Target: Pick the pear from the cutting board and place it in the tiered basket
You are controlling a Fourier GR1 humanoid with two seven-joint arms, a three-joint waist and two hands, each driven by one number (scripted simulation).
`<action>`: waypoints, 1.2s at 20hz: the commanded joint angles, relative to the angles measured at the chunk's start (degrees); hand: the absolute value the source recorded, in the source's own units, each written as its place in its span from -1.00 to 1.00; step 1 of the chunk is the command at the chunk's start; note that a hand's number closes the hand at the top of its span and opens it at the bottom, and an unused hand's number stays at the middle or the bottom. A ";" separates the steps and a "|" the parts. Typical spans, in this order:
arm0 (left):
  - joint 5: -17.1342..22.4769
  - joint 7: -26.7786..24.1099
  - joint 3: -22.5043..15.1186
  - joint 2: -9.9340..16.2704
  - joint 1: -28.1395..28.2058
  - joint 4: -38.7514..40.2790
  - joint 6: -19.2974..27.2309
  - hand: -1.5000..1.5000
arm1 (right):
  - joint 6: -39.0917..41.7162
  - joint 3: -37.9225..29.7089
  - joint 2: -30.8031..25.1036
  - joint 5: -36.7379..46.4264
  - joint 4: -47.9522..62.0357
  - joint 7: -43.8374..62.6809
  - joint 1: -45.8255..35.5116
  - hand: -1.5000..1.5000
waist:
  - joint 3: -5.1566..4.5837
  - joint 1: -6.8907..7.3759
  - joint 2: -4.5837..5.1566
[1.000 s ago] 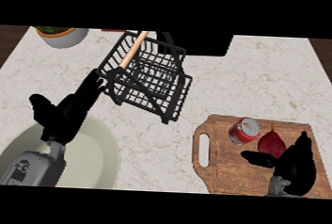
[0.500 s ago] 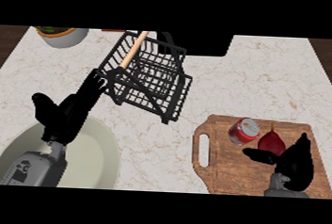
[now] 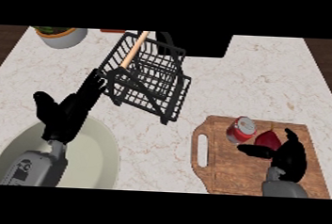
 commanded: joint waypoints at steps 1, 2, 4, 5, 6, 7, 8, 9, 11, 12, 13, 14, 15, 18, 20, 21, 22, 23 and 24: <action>0.04 0.37 -0.90 -2.75 2.27 -0.31 0.15 0.00 | -5.53 2.46 0.38 -2.90 7.91 -5.39 -2.08 1.00 | 0.22 0.46 1.12; -0.90 -1.78 -1.23 -3.95 1.68 1.52 0.06 0.00 | -3.44 0.52 -0.22 -2.27 5.80 -6.66 -2.07 1.00 | 0.19 0.15 1.11; 0.13 -1.03 -0.37 -3.12 2.57 0.46 -0.45 0.00 | -2.47 1.51 -0.33 -0.36 7.43 -5.31 -4.36 1.00 | 0.19 0.36 1.12; 0.11 -0.62 0.31 -2.26 1.35 2.23 -1.48 0.00 | -4.16 1.26 0.00 0.60 8.79 -5.30 -4.48 1.00 | 0.19 0.26 1.15; -0.51 -1.56 0.19 -3.09 1.32 2.87 -0.66 0.00 | -6.07 3.14 0.35 1.51 9.55 -4.09 -3.98 1.00 | 0.19 0.26 1.16; 1.32 2.56 0.79 -2.10 0.93 -0.37 -1.42 0.00 | -5.89 0.82 -0.43 0.14 9.79 -7.40 -3.05 1.00 | 0.20 0.28 1.10; -0.87 -0.26 -1.18 -3.22 5.01 -1.66 -0.15 0.00 | -6.15 2.24 0.34 1.63 9.40 -4.65 -3.58 1.00 | 0.19 0.46 1.07; -1.91 -2.93 -1.81 -4.37 5.24 0.67 -0.05 0.00 | -6.02 1.62 0.23 1.71 8.05 -5.90 -2.30 1.00 | 0.18 0.21 1.09; -0.67 -0.37 0.73 -3.52 1.17 2.64 -0.25 0.00 | -9.56 0.33 0.33 2.81 11.19 -6.34 -6.12 1.00 | 0.19 0.25 1.18; 0.57 -1.12 1.52 -3.45 0.57 4.13 -1.56 0.00 | -10.87 4.44 0.33 2.28 5.75 -3.77 -3.39 1.00 | 0.17 -0.04 1.10; -0.29 -1.25 0.86 -4.36 0.06 4.81 -0.81 0.00 | -12.16 5.14 0.34 3.98 6.46 -2.43 -4.05 1.00 | 0.17 -0.01 1.12; -0.16 -1.73 0.74 -3.60 2.49 1.70 -1.43 0.00 | -14.25 2.11 0.34 2.85 8.54 -5.00 -5.19 1.00 | 0.19 0.28 1.10; -0.46 -2.54 1.37 -3.35 1.67 3.03 -1.79 0.00 | -10.27 10.16 0.34 5.48 0.25 -1.98 1.87 1.00 | 0.15 -0.18 0.97; -0.16 -0.65 -0.53 -2.98 1.43 1.79 -2.08 0.00 | -5.48 26.01 0.35 11.64 3.18 3.74 2.59 1.00 | -0.03 1.22 0.89; -0.05 -0.10 -0.41 -3.31 0.24 1.93 -1.50 0.00 | -1.04 33.46 0.34 13.14 3.68 3.69 4.91 1.00 | -0.13 1.91 1.00; 0.60 0.71 -0.53 -3.29 0.65 2.12 -1.92 0.00 | -0.95 36.54 0.33 14.24 2.35 6.30 5.06 1.00 | -0.13 1.83 0.89; 0.17 1.44 0.02 -3.02 -0.67 2.22 -0.99 0.00 | -1.31 39.91 0.32 15.86 0.30 9.03 6.01 1.00 | -0.10 1.02 0.69; 0.70 0.35 0.55 -2.90 0.10 2.93 -1.48 0.00 | -1.75 43.04 0.31 17.59 -2.83 12.74 5.90 1.00 | -0.10 0.53 0.65; 0.09 -0.46 0.03 -3.10 0.69 2.60 -1.20 0.00 | -1.62 45.69 0.32 19.05 -5.71 15.66 6.14 1.00 | -0.13 0.27 0.44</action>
